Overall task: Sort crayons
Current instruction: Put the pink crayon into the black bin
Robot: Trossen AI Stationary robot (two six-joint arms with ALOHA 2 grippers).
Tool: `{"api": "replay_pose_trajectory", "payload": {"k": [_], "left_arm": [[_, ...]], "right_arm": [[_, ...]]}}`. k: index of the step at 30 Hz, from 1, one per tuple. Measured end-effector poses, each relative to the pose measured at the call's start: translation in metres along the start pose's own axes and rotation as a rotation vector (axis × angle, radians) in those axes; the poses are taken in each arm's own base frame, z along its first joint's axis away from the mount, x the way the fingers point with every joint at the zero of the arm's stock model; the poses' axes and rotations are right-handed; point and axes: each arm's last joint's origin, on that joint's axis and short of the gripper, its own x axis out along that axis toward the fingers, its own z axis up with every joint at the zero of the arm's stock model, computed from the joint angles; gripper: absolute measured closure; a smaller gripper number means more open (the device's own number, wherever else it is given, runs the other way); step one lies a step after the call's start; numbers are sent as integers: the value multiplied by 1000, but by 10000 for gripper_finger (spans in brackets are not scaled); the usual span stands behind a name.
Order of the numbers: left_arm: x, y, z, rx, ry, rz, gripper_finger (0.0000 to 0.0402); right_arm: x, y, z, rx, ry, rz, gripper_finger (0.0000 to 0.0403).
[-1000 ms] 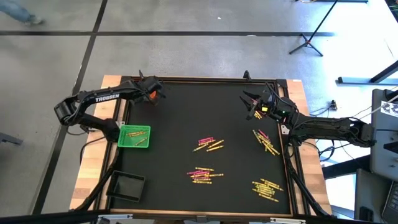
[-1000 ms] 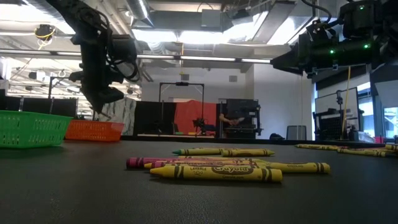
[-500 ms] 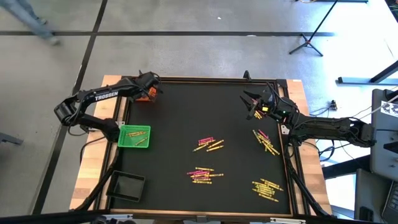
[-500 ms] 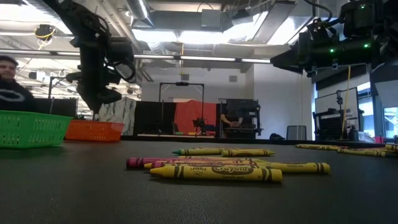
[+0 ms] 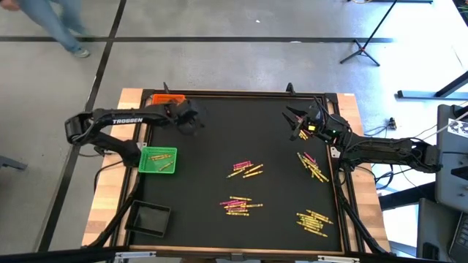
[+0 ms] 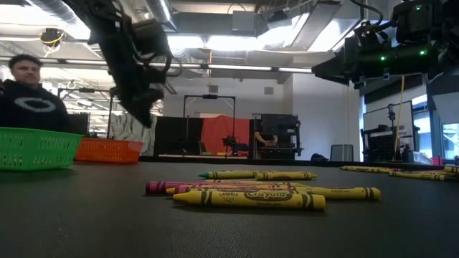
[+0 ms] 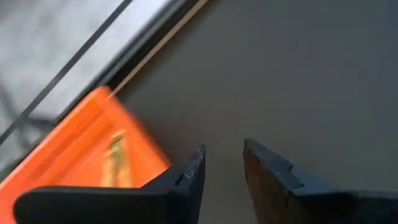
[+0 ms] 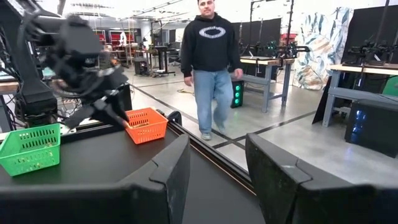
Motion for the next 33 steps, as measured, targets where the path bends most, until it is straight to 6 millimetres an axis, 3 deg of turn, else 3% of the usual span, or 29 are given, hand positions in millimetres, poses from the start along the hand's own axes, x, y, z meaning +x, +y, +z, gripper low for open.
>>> {"api": "replay_pose_trajectory", "payload": {"k": [8, 14, 25, 33], "left_arm": [[-24, -55, 6, 76, -181, -346, 310], [-26, -88, 2, 130, -220, -475, 310], [0, -144, -6, 192, -249, -743, 310], [28, -166, -14, 172, -242, -830, 310]], "right_arm": [[0, 0, 0, 0, -3, 0, 249], [0, 0, 0, 1, -3, 0, 249], [0, 0, 0, 1, -3, 0, 249], [0, 0, 1, 1, -7, 0, 249]]}}
